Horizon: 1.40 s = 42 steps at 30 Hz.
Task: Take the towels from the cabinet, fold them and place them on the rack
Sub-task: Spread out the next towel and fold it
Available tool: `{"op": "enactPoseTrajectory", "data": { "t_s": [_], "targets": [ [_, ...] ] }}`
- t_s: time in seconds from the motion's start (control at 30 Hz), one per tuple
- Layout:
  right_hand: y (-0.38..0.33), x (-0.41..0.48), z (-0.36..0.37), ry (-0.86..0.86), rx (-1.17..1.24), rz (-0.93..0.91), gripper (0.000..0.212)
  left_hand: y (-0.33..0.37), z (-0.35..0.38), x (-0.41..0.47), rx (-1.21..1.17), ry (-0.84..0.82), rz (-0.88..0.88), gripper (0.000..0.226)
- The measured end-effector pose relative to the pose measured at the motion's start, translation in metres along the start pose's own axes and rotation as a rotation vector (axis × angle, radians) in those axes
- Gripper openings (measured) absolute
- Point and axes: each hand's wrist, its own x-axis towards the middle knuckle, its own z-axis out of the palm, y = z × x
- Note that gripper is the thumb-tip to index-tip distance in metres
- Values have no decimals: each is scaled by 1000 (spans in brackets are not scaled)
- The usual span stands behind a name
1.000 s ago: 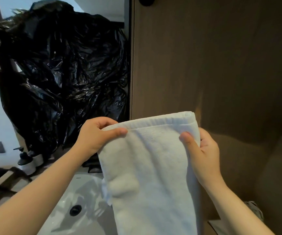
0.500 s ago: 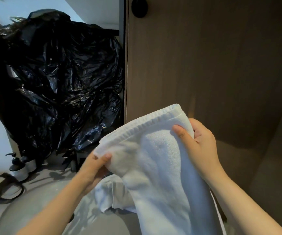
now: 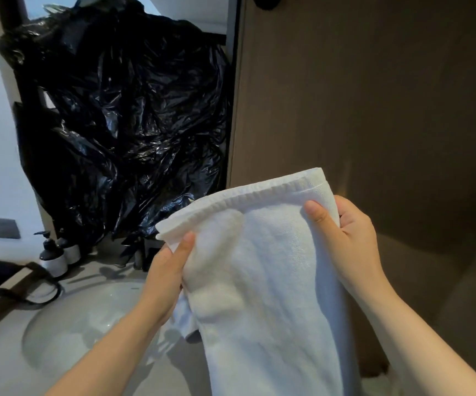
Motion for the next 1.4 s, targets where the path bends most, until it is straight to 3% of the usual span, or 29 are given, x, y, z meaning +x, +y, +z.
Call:
{"op": "enactPoseTrajectory", "data": {
  "t_s": [0.27, 0.57, 0.97, 1.17, 1.3, 1.4],
  "targets": [
    [-26, -1, 89, -14, 16, -25, 26, 43, -88, 3, 52, 75, 21, 43],
    [-50, -8, 200, 11, 78, 79, 22, 91, -199, 31, 61, 85, -2, 36],
    [-41, 35, 252, 11, -9, 61, 25, 96, -237, 106, 134, 136, 42, 29],
    [-42, 63, 269, 30, -74, 70, 45, 95, -245, 147, 136, 118, 58, 31],
    [-54, 84, 270, 44, -259, 42, 54, 104, -248, 189, 162, 34, 68, 40],
    [-65, 97, 264, 106, -616, -12, 53, 109, -246, 226, 199, -121, 164, 40]
  ]
}}
